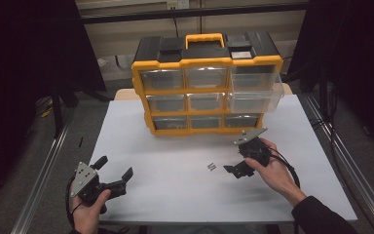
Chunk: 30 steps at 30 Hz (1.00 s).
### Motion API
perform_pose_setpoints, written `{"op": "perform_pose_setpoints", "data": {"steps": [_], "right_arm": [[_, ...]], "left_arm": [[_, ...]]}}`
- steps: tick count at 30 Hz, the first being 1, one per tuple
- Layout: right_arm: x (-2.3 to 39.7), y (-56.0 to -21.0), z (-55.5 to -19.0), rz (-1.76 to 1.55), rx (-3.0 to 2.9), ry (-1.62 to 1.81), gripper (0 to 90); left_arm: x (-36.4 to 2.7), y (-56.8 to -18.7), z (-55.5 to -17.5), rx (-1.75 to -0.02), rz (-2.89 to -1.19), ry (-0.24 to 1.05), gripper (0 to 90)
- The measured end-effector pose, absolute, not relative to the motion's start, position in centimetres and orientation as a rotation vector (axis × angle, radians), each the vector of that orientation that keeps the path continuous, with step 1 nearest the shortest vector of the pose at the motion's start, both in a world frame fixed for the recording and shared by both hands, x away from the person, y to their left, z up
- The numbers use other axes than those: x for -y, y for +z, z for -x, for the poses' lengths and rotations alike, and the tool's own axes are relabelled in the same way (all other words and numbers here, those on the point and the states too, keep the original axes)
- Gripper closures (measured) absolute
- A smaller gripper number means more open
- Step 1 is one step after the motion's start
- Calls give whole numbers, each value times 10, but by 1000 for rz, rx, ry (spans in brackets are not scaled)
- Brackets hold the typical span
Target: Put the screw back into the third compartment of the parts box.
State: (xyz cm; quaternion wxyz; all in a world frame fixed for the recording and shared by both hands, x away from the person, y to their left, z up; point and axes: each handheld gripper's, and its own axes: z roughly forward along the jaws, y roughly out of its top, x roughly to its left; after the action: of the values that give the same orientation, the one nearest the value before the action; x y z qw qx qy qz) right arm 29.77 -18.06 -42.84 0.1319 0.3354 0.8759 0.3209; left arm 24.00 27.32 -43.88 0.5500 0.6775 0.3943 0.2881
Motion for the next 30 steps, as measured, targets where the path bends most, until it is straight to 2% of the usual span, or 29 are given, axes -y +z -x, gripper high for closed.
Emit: {"op": "perform_pose_setpoints", "data": {"steps": [10,30], "right_arm": [[156,-427,-315,-853,-2648,857,30],[126,-431,-338,-765,-2938,562,62]], "left_arm": [[-273,-439,-240,-931,-1601,678,22],[-274,-439,-240,-932,-1599,676,22]]}}
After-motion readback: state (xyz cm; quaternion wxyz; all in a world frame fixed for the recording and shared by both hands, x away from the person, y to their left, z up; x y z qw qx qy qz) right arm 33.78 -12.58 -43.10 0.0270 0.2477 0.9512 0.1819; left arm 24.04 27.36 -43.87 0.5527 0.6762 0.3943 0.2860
